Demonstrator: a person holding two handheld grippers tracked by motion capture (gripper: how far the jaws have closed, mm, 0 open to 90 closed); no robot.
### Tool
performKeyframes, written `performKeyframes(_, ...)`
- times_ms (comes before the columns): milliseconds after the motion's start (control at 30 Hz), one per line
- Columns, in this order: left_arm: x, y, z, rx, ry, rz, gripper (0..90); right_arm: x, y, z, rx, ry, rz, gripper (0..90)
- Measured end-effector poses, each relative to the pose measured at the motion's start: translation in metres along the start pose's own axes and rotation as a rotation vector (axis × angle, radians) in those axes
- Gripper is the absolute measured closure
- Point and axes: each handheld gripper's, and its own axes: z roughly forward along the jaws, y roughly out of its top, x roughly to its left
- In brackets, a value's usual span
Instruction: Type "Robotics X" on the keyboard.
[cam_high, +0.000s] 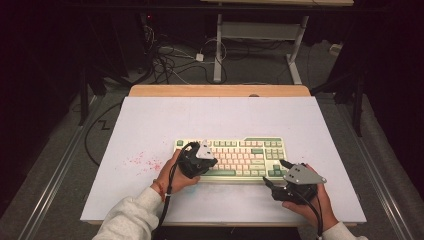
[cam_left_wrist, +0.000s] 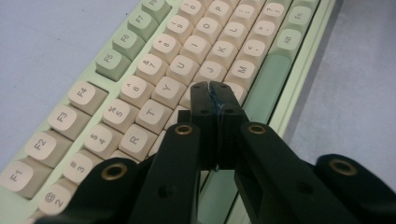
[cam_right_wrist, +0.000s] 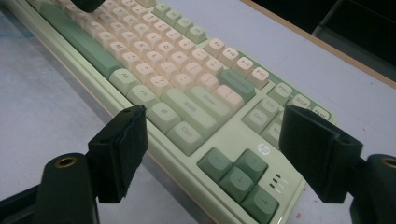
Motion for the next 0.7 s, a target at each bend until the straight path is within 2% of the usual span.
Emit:
performKeyframes(200,-0.002,0.003,0.009,0.029,0.001,0.007,86.7,0.001,0.000,0.001,0.004,0.004,-0.008,24.0)
performKeyframes(433,-0.003,0.004,0.012,0.038,0.008,0.017,86.7,0.001,-0.001,0.001,0.008,0.003,-0.016,24.2)
performKeyframes(467,-0.003,0.004,0.013,0.062,0.009,0.026,87.3,0.001,-0.001,0.001,0.010,0.005,-0.019,24.2)
performKeyframes(567,-0.005,0.005,0.012,0.064,0.022,0.037,86.5,0.002,-0.001,0.002,0.016,0.005,-0.024,24.2)
performKeyframes(700,-0.005,0.005,0.007,0.035,0.032,0.044,85.4,0.002,-0.001,0.001,0.015,0.004,-0.026,24.2)
